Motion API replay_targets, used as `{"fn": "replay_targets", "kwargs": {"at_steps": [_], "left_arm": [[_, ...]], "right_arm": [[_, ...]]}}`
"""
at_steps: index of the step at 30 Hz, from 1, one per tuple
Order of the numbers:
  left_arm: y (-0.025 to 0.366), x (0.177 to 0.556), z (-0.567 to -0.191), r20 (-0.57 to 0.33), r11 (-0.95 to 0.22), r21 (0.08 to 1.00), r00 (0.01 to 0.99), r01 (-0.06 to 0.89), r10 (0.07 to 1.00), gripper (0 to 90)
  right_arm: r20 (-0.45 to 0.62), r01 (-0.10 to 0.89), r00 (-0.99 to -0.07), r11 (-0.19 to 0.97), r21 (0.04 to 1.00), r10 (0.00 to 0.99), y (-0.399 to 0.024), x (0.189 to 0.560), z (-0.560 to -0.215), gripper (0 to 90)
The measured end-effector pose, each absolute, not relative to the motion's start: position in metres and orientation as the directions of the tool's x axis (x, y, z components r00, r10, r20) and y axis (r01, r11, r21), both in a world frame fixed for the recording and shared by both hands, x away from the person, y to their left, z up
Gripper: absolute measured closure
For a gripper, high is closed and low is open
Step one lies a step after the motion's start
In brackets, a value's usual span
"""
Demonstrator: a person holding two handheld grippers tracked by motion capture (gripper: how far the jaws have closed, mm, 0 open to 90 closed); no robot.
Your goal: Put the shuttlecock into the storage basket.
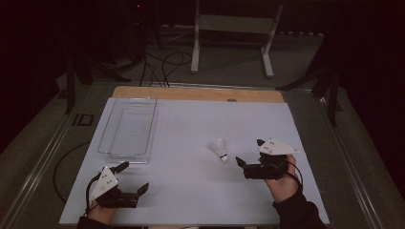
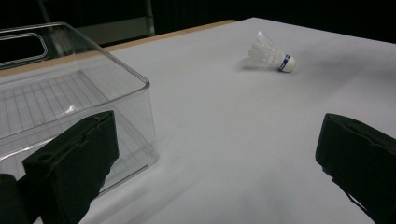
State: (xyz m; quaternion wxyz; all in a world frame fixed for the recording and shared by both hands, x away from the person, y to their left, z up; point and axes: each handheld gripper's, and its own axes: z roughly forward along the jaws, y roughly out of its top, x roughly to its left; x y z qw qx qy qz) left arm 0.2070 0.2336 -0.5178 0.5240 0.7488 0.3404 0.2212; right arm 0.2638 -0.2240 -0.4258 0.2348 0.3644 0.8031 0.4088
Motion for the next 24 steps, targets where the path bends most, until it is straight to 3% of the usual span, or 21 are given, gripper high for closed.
{"fn": "replay_targets", "kwargs": {"at_steps": [24], "left_arm": [[0.233, 0.207, -0.518, -0.028, -0.220, 0.935, 0.678, 0.278, 0.734, 0.0]], "right_arm": [[-0.077, 0.449, -0.660, 0.475, 0.757, 0.747, -0.189, 0.285, -0.429, 7.6]]}}
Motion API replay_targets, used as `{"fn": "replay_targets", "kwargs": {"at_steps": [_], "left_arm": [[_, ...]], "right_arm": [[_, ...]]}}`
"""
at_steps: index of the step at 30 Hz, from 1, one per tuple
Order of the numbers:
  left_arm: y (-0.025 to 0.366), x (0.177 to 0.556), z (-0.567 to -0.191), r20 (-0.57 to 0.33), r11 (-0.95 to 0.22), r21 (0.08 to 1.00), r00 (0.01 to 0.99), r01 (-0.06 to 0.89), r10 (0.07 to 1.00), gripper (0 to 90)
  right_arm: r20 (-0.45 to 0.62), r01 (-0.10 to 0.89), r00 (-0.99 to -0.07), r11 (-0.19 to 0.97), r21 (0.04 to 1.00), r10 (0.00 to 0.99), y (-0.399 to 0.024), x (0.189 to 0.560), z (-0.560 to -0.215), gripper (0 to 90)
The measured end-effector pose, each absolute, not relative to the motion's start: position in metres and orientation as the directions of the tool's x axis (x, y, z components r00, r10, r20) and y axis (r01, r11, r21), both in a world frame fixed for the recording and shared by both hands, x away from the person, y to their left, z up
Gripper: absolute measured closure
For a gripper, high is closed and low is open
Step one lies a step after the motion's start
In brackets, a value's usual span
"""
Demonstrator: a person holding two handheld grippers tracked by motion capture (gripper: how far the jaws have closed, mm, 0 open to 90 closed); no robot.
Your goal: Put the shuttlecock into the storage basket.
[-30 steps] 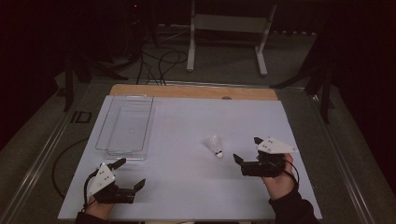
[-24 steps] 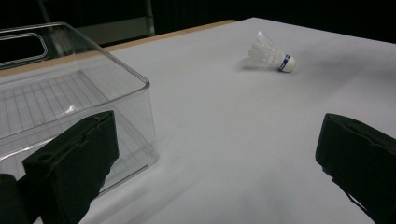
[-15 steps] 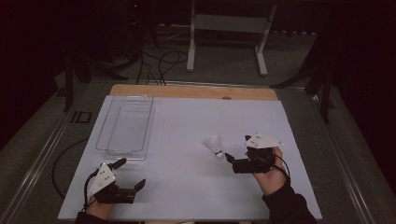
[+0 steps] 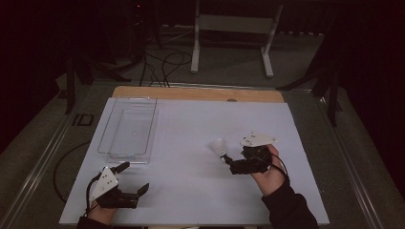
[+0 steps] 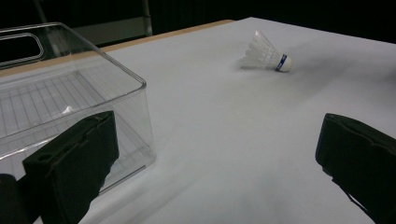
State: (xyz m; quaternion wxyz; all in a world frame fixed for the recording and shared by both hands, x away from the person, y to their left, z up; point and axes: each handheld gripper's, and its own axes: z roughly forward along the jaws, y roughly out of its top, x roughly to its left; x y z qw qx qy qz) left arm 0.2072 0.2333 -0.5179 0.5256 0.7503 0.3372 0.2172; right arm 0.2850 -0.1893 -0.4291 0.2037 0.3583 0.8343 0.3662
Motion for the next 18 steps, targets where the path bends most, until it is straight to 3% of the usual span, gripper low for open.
{"fn": "replay_targets", "kwargs": {"at_steps": [18], "left_arm": [[0.233, 0.207, -0.518, -0.034, -0.216, 0.937, 0.684, 0.276, 0.729, 0.0]], "right_arm": [[-0.027, 0.594, -0.602, 0.471, 0.652, 0.798, -0.178, 0.302, -0.443, 7.6]]}}
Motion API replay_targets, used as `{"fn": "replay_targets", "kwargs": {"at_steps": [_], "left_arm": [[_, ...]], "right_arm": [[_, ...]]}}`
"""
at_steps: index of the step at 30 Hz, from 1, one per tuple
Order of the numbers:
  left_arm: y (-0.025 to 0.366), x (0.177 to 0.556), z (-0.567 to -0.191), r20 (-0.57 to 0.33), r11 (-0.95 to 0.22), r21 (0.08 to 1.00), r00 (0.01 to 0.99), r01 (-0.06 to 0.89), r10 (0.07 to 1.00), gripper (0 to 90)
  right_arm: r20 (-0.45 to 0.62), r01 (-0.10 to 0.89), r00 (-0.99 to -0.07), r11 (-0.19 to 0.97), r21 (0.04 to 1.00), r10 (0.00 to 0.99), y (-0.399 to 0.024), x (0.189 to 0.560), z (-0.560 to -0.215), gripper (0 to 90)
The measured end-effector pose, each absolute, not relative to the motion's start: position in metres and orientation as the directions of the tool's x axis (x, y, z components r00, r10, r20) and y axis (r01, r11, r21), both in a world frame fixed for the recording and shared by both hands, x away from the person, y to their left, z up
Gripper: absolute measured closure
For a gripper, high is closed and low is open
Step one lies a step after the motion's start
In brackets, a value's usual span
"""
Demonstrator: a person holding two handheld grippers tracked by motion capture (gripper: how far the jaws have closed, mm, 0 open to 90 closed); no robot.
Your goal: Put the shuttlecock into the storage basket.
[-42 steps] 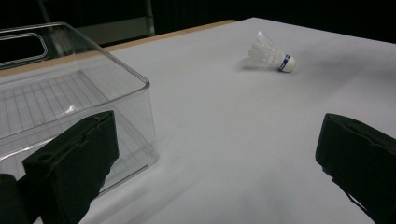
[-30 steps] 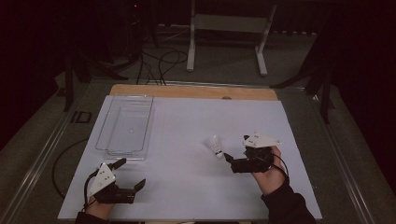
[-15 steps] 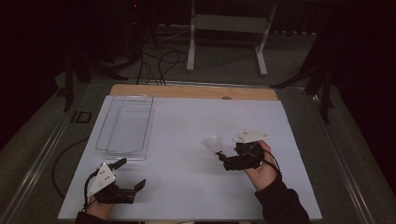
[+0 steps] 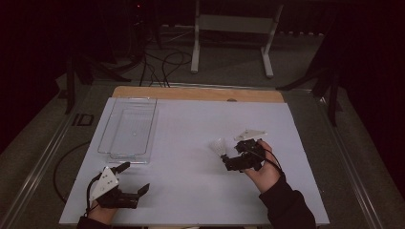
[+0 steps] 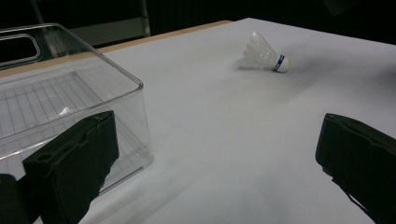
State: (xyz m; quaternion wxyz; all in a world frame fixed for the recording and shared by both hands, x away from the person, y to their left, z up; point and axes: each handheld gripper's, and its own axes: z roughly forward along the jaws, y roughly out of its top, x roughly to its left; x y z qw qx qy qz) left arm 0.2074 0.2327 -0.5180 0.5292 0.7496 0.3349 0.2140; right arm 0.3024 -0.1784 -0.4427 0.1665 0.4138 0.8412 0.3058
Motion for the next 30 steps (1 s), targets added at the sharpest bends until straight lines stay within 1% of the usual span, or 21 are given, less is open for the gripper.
{"fn": "replay_targets", "kwargs": {"at_steps": [6, 7, 12, 15, 19, 24, 25, 26, 29, 30], "left_arm": [[0.233, 0.207, -0.518, -0.032, -0.217, 0.937, 0.689, 0.272, 0.725, 0.0], [0.233, 0.207, -0.518, -0.034, -0.216, 0.937, 0.688, 0.274, 0.725, 0.0], [0.233, 0.207, -0.518, -0.033, -0.217, 0.938, 0.689, 0.272, 0.724, 0.0], [0.232, 0.207, -0.518, -0.033, -0.216, 0.938, 0.690, 0.271, 0.723, 0.0], [0.233, 0.207, -0.518, -0.034, -0.215, 0.938, 0.690, 0.272, 0.723, 0.0], [0.232, 0.207, -0.518, -0.033, -0.217, 0.938, 0.690, 0.271, 0.723, 0.0], [0.232, 0.207, -0.518, -0.032, -0.218, 0.937, 0.690, 0.272, 0.723, 0.0], [0.232, 0.207, -0.518, -0.033, -0.217, 0.938, 0.690, 0.272, 0.723, 0.0], [0.232, 0.207, -0.518, -0.033, -0.218, 0.937, 0.690, 0.272, 0.723, 0.0], [0.232, 0.207, -0.518, -0.033, -0.218, 0.937, 0.690, 0.272, 0.723, 0.0]], "right_arm": [[-0.018, 0.632, -0.595, 0.481, 0.608, 0.804, -0.175, 0.308, -0.446, 7.7], [-0.013, 0.646, -0.596, 0.489, 0.586, 0.803, -0.174, 0.310, -0.447, 7.7], [0.000, 0.675, -0.583, 0.484, 0.557, 0.812, -0.174, 0.314, -0.449, 7.7], [0.025, 0.708, -0.568, 0.472, 0.525, 0.823, -0.174, 0.319, -0.451, 7.9], [0.023, 0.722, -0.561, 0.475, 0.503, 0.828, -0.173, 0.322, -0.453, 7.9], [0.049, 0.741, -0.567, 0.483, 0.466, 0.822, -0.171, 0.326, -0.457, 7.8], [0.062, 0.753, -0.570, 0.490, 0.439, 0.820, -0.169, 0.328, -0.460, 7.8], [0.062, 0.753, -0.570, 0.490, 0.439, 0.820, -0.169, 0.328, -0.460, 7.8], [0.077, 0.769, -0.575, 0.507, 0.390, 0.814, -0.165, 0.331, -0.466, 7.9], [0.077, 0.769, -0.575, 0.507, 0.390, 0.814, -0.165, 0.331, -0.466, 7.9]]}}
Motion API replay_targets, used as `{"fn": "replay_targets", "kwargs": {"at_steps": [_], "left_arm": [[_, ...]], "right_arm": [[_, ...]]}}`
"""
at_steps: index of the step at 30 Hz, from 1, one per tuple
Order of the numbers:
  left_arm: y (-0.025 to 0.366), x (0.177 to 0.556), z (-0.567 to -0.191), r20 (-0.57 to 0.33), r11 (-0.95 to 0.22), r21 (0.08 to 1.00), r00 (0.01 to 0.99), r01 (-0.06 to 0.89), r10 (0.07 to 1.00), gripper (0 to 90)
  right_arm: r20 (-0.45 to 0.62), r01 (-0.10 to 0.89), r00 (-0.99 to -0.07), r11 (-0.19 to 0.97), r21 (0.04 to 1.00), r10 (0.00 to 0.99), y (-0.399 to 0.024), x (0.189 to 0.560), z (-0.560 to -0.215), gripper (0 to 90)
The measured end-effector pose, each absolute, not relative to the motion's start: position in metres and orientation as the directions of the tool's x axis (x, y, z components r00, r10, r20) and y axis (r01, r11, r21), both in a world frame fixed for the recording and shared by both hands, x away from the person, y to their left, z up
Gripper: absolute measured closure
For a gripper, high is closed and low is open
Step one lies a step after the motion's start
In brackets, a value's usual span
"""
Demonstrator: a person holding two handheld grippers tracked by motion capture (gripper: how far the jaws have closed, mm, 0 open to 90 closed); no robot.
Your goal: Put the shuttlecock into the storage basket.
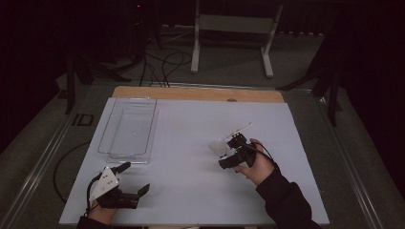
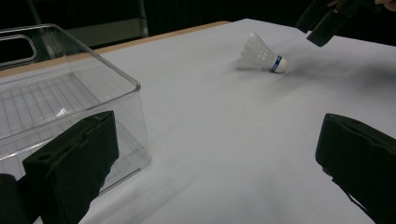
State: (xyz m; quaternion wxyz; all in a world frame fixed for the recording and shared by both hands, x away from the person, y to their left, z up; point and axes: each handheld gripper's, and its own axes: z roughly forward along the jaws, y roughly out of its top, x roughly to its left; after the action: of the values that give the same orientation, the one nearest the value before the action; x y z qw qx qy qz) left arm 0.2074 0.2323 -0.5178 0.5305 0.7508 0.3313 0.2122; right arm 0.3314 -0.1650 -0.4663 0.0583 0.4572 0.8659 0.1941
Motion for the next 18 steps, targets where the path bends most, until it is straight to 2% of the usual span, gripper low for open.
{"fn": "replay_targets", "kwargs": {"at_steps": [5, 12, 18], "left_arm": [[0.232, 0.207, -0.518, -0.032, -0.220, 0.937, 0.692, 0.272, 0.721, 0.0], [0.232, 0.208, -0.518, -0.033, -0.219, 0.937, 0.692, 0.273, 0.721, 0.0], [0.233, 0.207, -0.517, -0.037, -0.211, 0.938, 0.688, 0.273, 0.724, 0.0]], "right_arm": [[0.104, 0.805, -0.556, 0.502, 0.318, 0.825, -0.158, 0.335, -0.473, 8.4], [0.112, 0.828, -0.531, 0.487, 0.276, 0.840, -0.154, 0.340, -0.477, 9.6], [0.092, 0.836, -0.522, 0.486, 0.254, 0.848, -0.152, 0.346, -0.482, 14.2]]}}
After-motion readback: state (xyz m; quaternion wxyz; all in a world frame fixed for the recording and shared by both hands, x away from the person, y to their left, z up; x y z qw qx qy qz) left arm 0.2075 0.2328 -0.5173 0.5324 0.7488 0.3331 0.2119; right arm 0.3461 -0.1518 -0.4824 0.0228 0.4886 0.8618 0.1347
